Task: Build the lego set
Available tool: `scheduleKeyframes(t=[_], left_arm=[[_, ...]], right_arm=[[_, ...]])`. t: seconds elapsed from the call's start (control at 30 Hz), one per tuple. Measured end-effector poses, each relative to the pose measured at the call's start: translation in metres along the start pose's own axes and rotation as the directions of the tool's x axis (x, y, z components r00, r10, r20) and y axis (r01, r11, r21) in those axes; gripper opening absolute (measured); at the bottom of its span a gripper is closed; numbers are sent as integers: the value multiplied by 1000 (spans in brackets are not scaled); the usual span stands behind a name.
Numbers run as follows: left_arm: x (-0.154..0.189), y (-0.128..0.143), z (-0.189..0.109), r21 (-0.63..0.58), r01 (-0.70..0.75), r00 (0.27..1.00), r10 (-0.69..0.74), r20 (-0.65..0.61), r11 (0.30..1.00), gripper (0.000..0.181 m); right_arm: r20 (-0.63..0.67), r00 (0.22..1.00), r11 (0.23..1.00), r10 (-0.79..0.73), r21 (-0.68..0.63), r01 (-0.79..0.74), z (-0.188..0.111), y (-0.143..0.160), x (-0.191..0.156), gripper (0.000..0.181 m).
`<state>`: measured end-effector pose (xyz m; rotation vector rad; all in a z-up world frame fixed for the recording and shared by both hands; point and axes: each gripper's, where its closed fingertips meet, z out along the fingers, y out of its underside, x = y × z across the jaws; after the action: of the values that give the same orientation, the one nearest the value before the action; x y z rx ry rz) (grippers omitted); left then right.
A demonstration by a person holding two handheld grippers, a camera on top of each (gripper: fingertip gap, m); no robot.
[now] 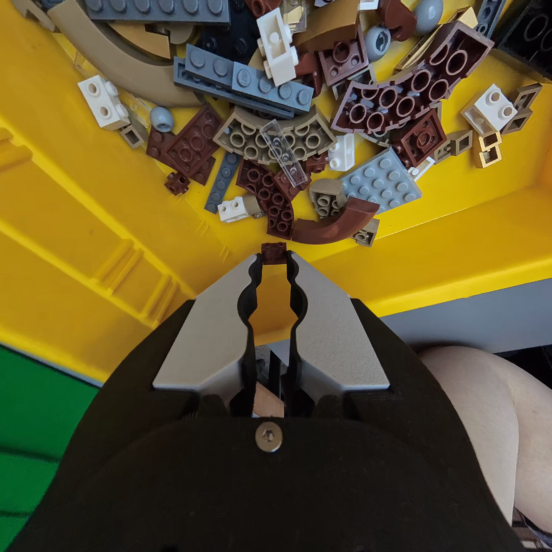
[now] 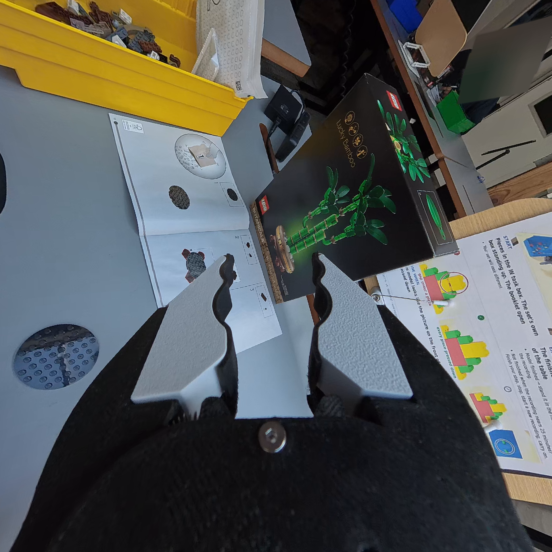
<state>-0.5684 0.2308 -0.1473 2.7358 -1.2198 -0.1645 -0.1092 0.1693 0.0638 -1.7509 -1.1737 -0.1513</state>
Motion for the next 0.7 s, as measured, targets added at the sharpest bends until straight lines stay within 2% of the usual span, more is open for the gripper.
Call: scheduleKeyframes(t=[0.13,0.2,0.3,0.37,0.47,0.53,0.6,0.7], left_arm=[[-4,-1,-30,70,61,993,-68,101,996,14],[2,-13,-54,175,51,988,-75,137,983,14],[20,-42,-101,374,-83,966,-19,259,924,14],[54,-68,-136,520,-215,953,61,298,827,14],[141,-104,-165,655,-345,938,261,227,672,14],[198,-127,-162,669,-408,903,384,194,621,14],[247,-143,-139,624,-470,855,497,147,624,14],[292,-157,-102,541,-550,800,587,124,636,14]], right_arm=[[-4,1000,1000,-4,-5,4,0,0,0,54],[-6,1000,1000,-5,-3,5,-1,0,0,54],[-7,1000,1000,-7,0,7,-2,-1,0,54],[-7,1000,1000,-10,3,10,-2,-2,0,54],[-11,1000,1000,-15,4,15,-4,-3,-1,54],[-21,1000,1000,-22,-9,22,-8,-2,0,54],[-54,998,999,-29,-30,28,-16,2,4,54],[-126,992,999,-7,-34,3,-36,9,17,55]])
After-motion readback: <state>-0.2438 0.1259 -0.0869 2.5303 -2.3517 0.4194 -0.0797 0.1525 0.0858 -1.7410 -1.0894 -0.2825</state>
